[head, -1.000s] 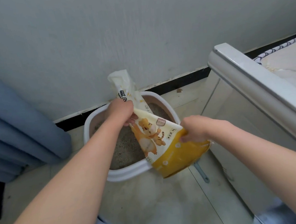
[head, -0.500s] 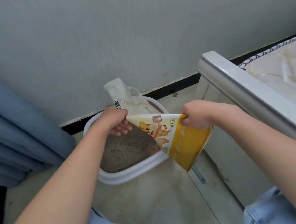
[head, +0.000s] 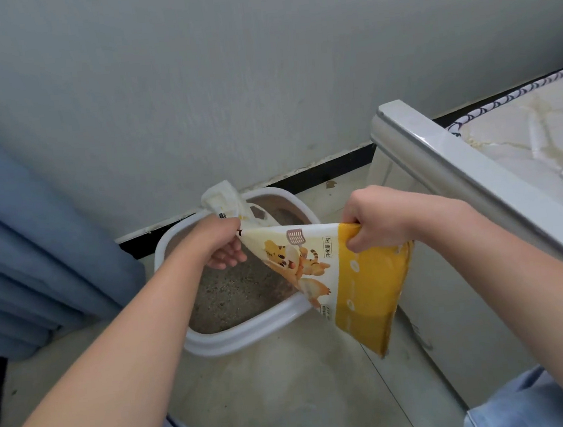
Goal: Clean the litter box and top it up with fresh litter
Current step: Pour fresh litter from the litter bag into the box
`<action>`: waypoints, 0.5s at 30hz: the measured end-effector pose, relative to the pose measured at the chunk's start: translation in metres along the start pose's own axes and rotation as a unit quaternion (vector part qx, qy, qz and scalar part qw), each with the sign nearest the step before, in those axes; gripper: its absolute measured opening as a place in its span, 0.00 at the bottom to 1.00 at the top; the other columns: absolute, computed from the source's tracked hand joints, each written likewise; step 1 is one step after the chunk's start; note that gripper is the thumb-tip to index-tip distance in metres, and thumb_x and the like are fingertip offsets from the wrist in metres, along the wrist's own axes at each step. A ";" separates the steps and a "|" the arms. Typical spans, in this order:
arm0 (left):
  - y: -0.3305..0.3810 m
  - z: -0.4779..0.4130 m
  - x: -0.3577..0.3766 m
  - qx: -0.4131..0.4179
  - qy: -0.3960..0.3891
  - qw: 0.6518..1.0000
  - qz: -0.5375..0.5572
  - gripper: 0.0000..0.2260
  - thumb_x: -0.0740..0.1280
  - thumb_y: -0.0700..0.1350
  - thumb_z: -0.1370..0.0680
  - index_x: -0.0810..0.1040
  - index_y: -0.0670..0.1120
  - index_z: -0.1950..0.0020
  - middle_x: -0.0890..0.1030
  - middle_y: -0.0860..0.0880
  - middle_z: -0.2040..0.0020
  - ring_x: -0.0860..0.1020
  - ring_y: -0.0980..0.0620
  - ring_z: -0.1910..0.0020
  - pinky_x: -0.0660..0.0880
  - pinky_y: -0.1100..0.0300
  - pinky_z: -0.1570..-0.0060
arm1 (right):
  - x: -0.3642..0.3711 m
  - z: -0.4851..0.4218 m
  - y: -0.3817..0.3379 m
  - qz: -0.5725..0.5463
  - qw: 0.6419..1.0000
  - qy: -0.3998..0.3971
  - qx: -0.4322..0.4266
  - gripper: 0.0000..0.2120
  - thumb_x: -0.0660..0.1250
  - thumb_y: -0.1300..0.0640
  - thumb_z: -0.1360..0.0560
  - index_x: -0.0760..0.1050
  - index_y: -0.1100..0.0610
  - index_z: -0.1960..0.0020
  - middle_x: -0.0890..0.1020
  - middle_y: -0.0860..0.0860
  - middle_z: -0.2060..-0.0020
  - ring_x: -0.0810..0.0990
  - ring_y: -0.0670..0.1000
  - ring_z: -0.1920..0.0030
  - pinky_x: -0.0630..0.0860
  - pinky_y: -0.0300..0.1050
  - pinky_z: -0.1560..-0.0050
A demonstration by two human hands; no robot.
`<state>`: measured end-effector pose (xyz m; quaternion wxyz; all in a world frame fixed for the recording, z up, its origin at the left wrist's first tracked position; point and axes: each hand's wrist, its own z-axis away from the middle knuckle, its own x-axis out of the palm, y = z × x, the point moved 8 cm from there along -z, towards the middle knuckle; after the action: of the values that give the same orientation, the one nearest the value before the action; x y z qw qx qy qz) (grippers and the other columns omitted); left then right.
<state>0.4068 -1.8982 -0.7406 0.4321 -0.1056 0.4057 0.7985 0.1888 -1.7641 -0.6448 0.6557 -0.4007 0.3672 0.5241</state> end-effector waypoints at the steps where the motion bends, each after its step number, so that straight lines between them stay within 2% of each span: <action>1: -0.002 -0.001 0.002 -0.004 -0.001 1.000 0.001 0.14 0.57 0.45 0.21 0.76 0.42 0.62 0.86 0.44 0.64 0.78 0.49 0.73 0.74 0.61 0.67 | 0.001 0.000 -0.003 0.002 1.000 -0.004 -0.005 0.05 0.70 0.52 0.29 0.81 0.54 0.61 0.82 0.52 0.66 0.81 0.52 0.66 0.77 0.43 0.70; 6: -0.005 -0.010 0.002 -0.003 0.026 0.997 0.068 0.12 0.58 0.45 0.21 0.76 0.41 0.58 0.84 0.45 0.67 0.77 0.49 0.74 0.74 0.61 0.68 | 0.003 -0.005 -0.016 0.008 1.000 -0.008 -0.024 0.06 0.70 0.52 0.27 0.81 0.55 0.60 0.82 0.52 0.65 0.79 0.50 0.68 0.74 0.42 0.70; 10: -0.008 -0.015 0.002 0.003 0.049 0.994 0.102 0.11 0.60 0.47 0.22 0.76 0.42 0.58 0.81 0.45 0.67 0.74 0.49 0.75 0.73 0.62 0.71 | 0.000 -0.006 -0.025 0.016 0.999 -0.008 -0.038 0.09 0.69 0.51 0.28 0.82 0.57 0.58 0.84 0.55 0.62 0.83 0.55 0.63 0.80 0.50 0.66; 15: -0.011 -0.019 0.004 -0.002 0.056 0.992 0.113 0.11 0.59 0.44 0.21 0.76 0.40 0.59 0.79 0.45 0.68 0.72 0.49 0.76 0.71 0.62 0.71 | 0.001 -0.009 -0.030 0.018 0.999 -0.019 -0.042 0.09 0.70 0.51 0.28 0.82 0.56 0.55 0.85 0.54 0.60 0.84 0.54 0.60 0.82 0.49 0.62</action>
<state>0.4094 -1.9064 -0.7607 0.3153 -0.1049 0.4368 0.8359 0.2181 -1.7757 -0.6452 0.6357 -0.4115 0.3393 0.5580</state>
